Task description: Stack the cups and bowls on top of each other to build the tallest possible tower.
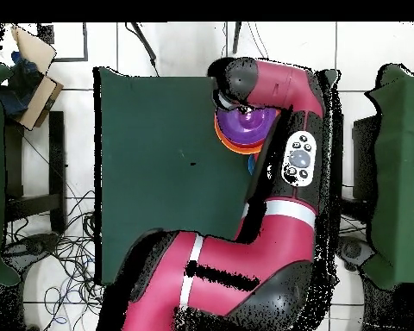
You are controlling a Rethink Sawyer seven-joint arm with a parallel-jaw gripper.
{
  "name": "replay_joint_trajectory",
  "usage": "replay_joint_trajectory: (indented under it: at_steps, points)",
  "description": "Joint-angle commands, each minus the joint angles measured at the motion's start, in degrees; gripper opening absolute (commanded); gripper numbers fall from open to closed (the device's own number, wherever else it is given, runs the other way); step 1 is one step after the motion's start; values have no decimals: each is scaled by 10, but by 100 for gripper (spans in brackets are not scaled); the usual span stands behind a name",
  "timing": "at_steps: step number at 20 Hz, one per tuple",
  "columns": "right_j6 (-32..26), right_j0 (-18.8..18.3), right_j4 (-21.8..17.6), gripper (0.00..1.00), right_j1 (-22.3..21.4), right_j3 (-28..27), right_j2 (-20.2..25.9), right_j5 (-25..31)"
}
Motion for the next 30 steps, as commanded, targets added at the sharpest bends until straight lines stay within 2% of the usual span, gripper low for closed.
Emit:
replay_joint_trajectory:
  at_steps: [1,9,14,16,21,24,30]
  points:
    - [-176,-13,-2,100,-40,78,82,57]
    - [-184,-16,0,100,-98,59,87,172]
    - [-170,-6,-18,100,-115,40,73,200]
    - [-165,-3,-22,100,-125,56,72,178]
    - [-176,-6,-19,100,-156,177,95,48]
    - [-191,-13,-26,100,-171,238,106,-1]
    - [-177,-13,-49,100,-203,320,106,-47]
